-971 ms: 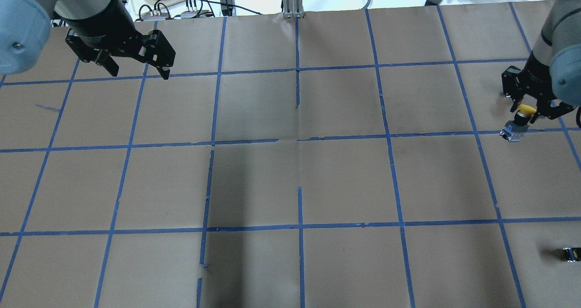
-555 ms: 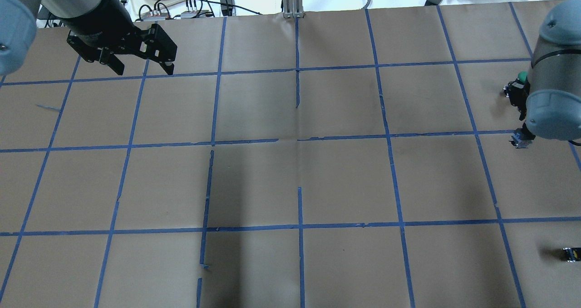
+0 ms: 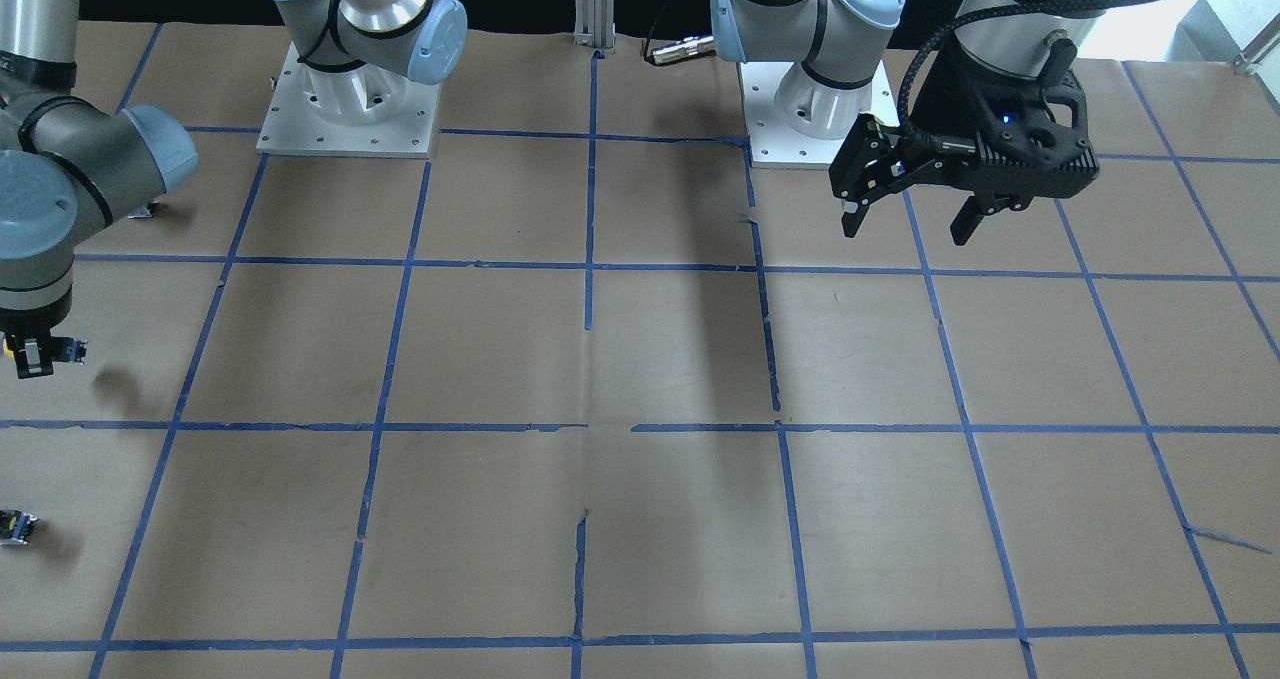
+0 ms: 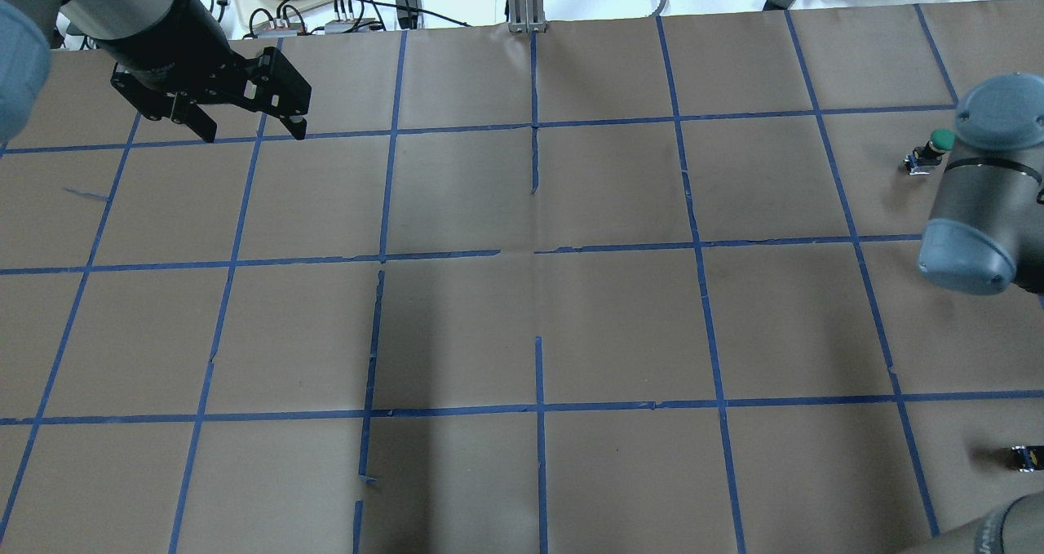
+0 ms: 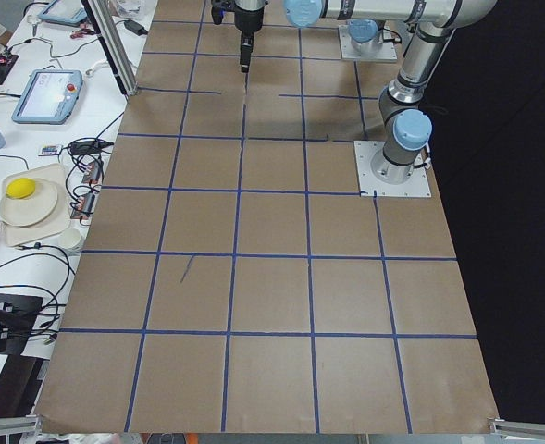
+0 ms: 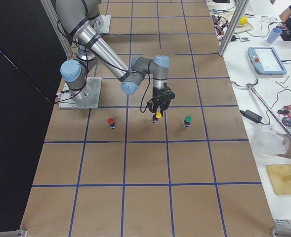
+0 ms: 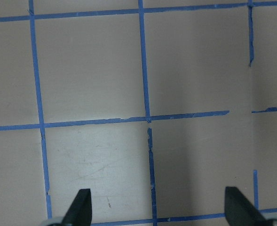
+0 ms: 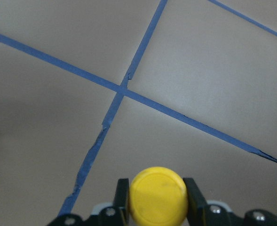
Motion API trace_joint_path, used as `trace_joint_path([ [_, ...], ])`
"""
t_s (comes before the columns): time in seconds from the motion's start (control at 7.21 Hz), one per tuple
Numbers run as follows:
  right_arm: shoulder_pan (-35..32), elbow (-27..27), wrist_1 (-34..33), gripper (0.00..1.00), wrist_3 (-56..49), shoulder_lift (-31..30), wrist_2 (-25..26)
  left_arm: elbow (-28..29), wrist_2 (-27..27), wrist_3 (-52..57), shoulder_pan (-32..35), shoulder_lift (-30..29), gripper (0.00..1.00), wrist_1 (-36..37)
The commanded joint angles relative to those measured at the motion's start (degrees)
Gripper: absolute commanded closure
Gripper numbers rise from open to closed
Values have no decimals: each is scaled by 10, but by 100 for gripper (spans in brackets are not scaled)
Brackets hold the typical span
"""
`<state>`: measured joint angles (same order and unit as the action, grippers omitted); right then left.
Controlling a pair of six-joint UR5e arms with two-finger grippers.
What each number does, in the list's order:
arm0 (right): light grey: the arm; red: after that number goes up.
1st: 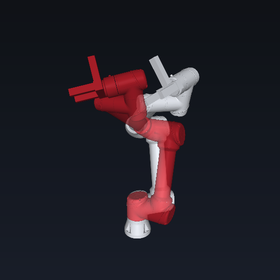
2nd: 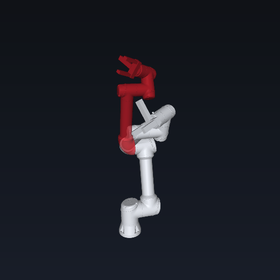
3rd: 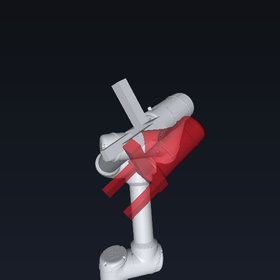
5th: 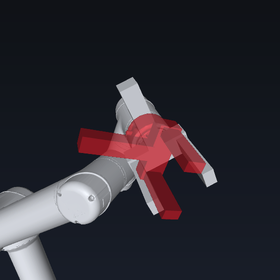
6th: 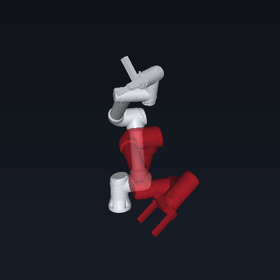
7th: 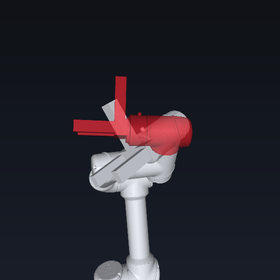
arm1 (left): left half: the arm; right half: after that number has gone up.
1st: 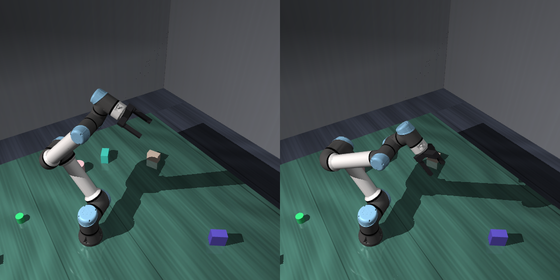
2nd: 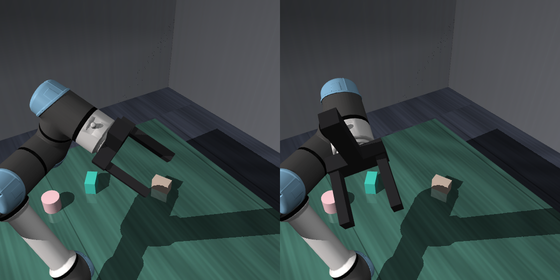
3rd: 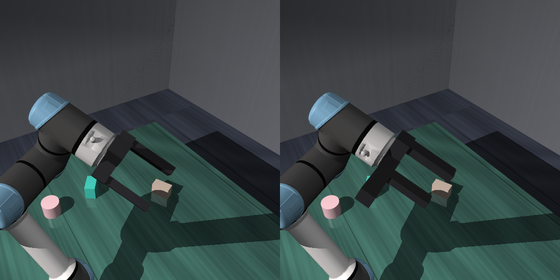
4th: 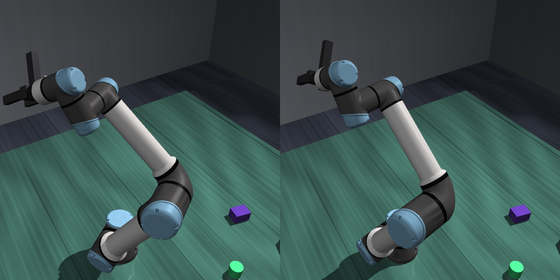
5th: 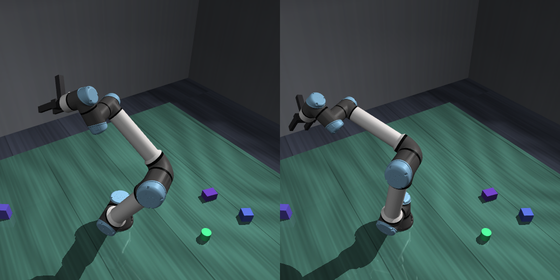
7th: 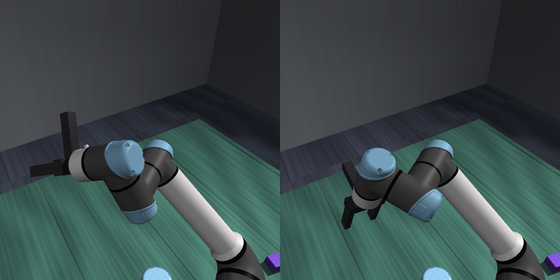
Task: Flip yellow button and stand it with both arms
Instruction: 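Lower the yellow button upright onto the table with the right gripper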
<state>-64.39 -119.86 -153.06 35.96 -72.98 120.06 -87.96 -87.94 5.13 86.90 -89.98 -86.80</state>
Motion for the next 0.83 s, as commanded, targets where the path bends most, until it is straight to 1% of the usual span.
trace_joint_path([
  [0.0,1,-38,-56,91,5,5,13,0,0,-6,-3,1,0,-1],
  [0.14,1,-46,-74,91,8,5,12,0,1,-7,-3,1,0,0],
  [0.42,1,-56,-84,90,24,7,10,0,1,-7,-4,1,0,0],
  [0.69,1,-55,-84,84,24,12,11,2,0,-3,-4,1,0,1],
])
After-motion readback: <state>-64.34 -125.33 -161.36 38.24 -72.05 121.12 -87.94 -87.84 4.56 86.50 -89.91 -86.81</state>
